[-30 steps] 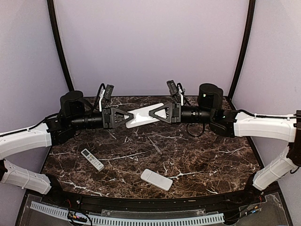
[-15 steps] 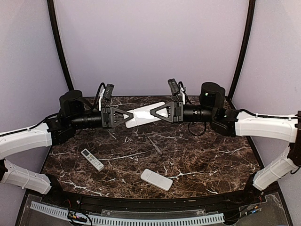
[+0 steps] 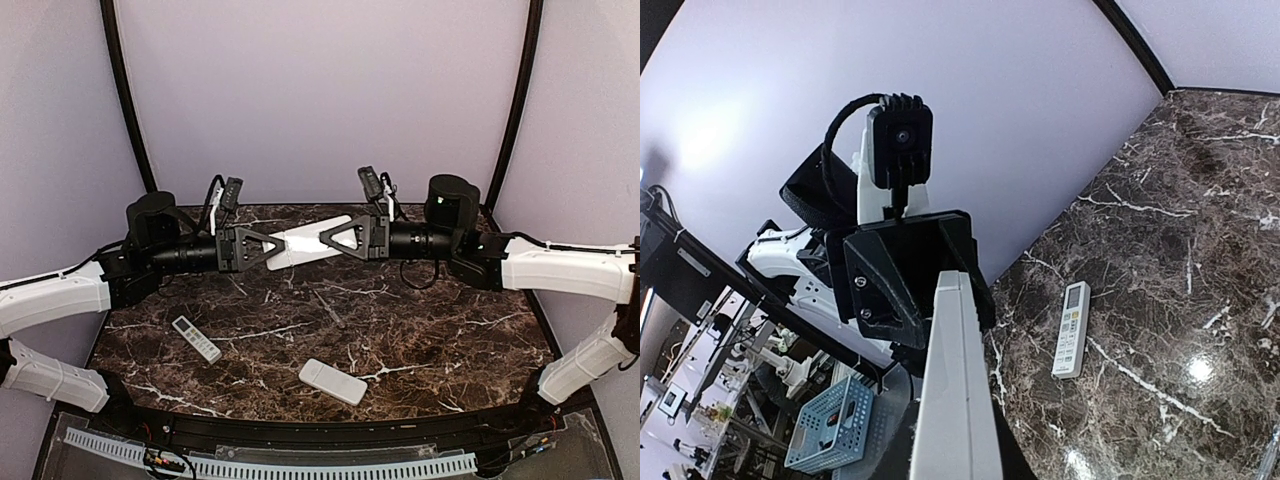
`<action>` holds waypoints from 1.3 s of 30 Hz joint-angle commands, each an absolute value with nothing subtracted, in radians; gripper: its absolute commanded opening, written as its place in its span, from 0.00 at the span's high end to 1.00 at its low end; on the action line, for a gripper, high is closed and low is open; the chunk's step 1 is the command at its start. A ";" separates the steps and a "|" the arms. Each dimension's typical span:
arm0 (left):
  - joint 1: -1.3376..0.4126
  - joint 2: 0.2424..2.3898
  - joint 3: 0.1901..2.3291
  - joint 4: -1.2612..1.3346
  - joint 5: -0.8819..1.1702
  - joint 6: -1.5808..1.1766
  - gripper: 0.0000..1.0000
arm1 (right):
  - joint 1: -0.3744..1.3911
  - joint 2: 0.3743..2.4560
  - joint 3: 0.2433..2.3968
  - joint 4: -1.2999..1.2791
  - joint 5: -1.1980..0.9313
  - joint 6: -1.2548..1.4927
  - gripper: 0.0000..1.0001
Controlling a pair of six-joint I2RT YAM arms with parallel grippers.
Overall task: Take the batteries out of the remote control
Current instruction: Remove the battery cover from the remote control.
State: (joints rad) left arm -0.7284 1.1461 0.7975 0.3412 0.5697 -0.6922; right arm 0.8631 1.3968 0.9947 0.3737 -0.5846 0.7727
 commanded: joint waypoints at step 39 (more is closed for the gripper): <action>-0.733 1.081 0.746 0.342 0.538 -0.732 0.85 | 0.867 1.331 0.987 0.379 -0.505 0.766 1.00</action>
State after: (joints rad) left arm -0.7361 1.1065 0.7677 0.3256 0.5434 -0.7300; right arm 0.8680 1.3609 0.9928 0.3450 -0.5335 0.7631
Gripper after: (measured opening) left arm 0.209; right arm 0.134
